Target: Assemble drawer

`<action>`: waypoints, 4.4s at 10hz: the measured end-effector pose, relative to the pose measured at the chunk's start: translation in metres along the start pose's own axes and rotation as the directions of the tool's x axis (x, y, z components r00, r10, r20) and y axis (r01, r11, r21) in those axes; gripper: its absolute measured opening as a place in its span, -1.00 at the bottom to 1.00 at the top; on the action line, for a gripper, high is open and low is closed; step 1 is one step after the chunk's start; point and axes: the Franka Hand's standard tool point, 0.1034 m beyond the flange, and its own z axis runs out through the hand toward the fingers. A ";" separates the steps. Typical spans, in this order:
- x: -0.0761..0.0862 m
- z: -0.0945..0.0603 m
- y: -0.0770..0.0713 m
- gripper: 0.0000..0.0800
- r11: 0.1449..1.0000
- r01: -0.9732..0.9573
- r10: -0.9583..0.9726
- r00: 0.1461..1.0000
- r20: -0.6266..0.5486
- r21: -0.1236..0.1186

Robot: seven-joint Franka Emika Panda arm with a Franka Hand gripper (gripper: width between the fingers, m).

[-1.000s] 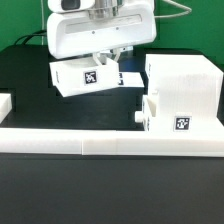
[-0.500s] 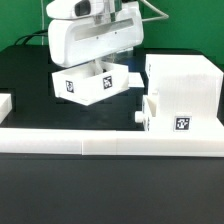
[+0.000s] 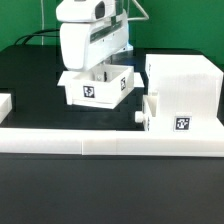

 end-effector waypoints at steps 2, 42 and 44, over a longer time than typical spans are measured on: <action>-0.002 0.001 0.005 -0.89 0.979 0.202 -0.202 0.979 0.016 -0.003; 0.029 0.005 0.038 -0.89 0.964 0.263 -0.262 0.965 0.019 -0.046; 0.031 0.005 0.039 -0.89 0.963 0.265 -0.265 0.964 0.019 -0.046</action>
Offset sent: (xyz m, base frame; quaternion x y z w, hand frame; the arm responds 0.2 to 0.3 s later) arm 0.0274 -0.0024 0.0032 0.0010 -0.0356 -0.3173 0.9476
